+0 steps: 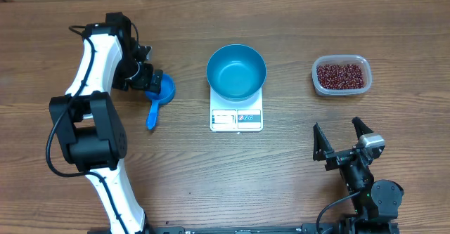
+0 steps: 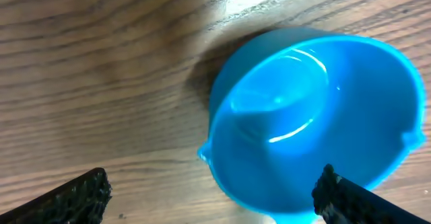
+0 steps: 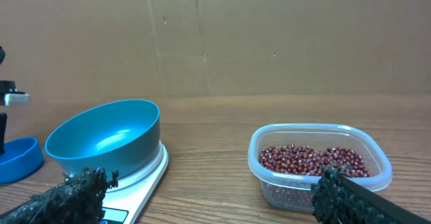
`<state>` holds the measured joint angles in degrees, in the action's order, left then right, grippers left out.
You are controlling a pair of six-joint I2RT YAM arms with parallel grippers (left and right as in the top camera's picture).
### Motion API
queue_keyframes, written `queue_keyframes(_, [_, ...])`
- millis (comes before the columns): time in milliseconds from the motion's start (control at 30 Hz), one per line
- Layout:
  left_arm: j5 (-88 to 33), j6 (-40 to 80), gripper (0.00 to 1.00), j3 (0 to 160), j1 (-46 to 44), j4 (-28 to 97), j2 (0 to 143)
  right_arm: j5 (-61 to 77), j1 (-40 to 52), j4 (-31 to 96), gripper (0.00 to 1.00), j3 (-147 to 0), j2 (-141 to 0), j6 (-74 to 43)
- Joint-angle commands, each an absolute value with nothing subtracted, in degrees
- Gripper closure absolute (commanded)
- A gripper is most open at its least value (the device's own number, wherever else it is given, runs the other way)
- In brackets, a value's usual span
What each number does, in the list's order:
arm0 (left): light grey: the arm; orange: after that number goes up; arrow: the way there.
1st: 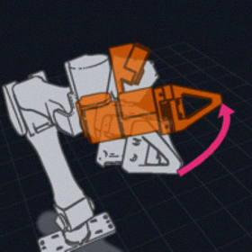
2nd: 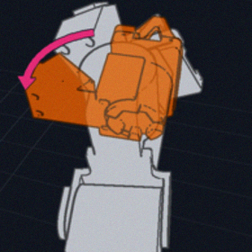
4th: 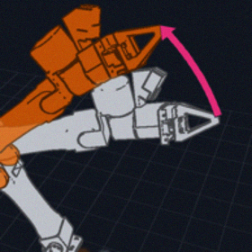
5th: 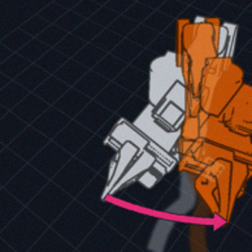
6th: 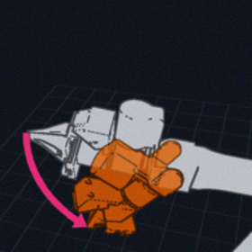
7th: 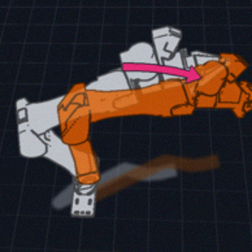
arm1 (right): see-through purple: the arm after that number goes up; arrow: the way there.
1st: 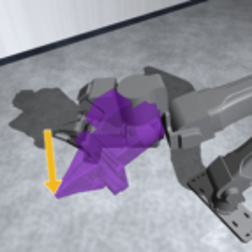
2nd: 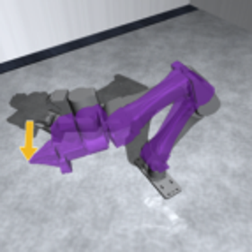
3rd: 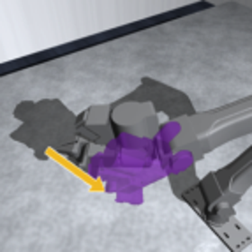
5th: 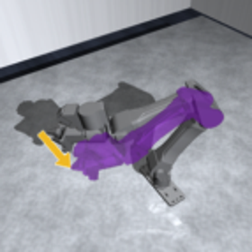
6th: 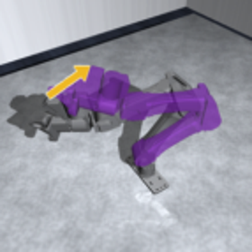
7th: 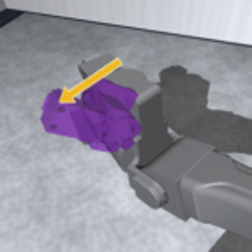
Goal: Scoop item into bowl and weigh 150g on scale
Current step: 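Move the left gripper forward and down over the blue scoop's cup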
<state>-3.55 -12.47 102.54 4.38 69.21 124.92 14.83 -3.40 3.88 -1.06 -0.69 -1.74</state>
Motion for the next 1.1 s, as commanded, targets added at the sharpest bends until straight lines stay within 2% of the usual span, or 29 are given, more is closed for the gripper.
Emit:
queue_keyframes(0, [-2.9, -13.7, 0.00, 104.0, 4.5, 68.7, 126.7, 15.3, -3.8, 3.5, 0.00, -0.4, -0.2, -1.4])
queue_keyframes(1067, [-3.6, -12.6, 0.01, 103.9, 4.5, 66.4, 127.0, 15.3, -3.8, 3.5, 0.00, -0.4, -0.2, -1.4])
